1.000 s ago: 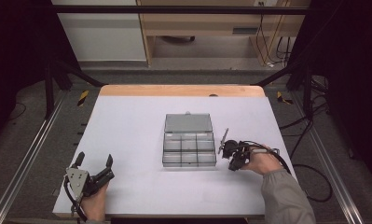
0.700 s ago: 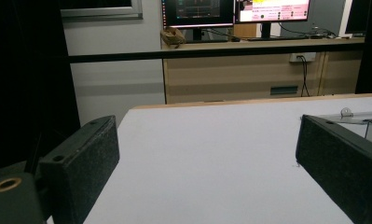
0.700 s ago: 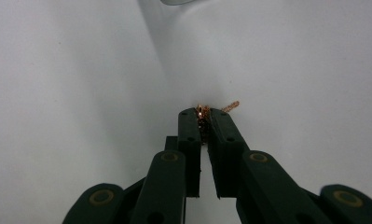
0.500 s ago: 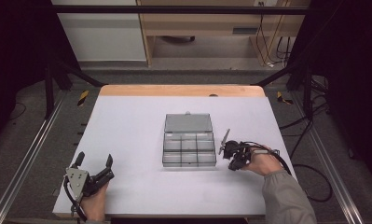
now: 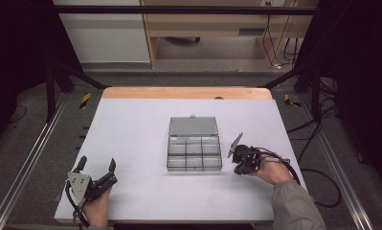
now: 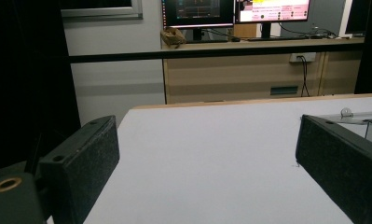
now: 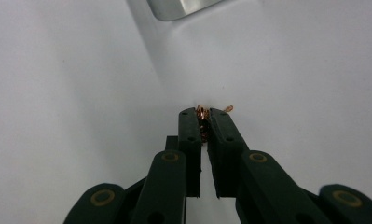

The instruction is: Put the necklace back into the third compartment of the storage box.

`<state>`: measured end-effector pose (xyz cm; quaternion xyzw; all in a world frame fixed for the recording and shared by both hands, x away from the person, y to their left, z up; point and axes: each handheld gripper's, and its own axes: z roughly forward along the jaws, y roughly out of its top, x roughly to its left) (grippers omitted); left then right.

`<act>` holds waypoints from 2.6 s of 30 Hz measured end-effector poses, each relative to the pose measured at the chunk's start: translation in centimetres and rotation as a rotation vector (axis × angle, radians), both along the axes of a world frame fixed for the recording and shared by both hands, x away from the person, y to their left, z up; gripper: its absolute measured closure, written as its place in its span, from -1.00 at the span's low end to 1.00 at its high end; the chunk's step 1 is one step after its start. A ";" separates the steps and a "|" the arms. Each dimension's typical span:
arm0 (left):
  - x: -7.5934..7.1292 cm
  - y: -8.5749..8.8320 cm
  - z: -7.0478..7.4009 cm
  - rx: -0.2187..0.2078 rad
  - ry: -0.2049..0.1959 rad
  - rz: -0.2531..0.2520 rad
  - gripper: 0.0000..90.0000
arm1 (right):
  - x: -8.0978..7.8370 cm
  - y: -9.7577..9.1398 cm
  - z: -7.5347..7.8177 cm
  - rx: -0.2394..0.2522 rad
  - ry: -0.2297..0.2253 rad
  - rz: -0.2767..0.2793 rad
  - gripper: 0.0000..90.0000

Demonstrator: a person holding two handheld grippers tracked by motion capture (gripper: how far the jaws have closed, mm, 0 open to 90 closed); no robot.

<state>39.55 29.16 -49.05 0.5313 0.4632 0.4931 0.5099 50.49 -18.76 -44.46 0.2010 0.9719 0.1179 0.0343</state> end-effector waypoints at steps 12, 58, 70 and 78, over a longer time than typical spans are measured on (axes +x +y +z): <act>0.0 0.0 0.0 0.000 -0.001 0.000 -0.87 | -0.7 -0.2 1.4 0.086 -0.136 -0.076 0.87; 0.0 0.0 0.0 -0.001 -0.002 0.000 -0.87 | -5.0 0.2 3.9 0.551 -0.603 -0.427 0.87; 0.0 0.0 0.0 -0.001 -0.002 0.000 -0.87 | -5.5 1.3 4.2 0.640 -0.678 -0.452 0.87; 0.0 0.0 0.0 -0.002 -0.002 0.000 -0.87 | -4.9 1.9 4.9 0.708 -0.675 -0.475 0.87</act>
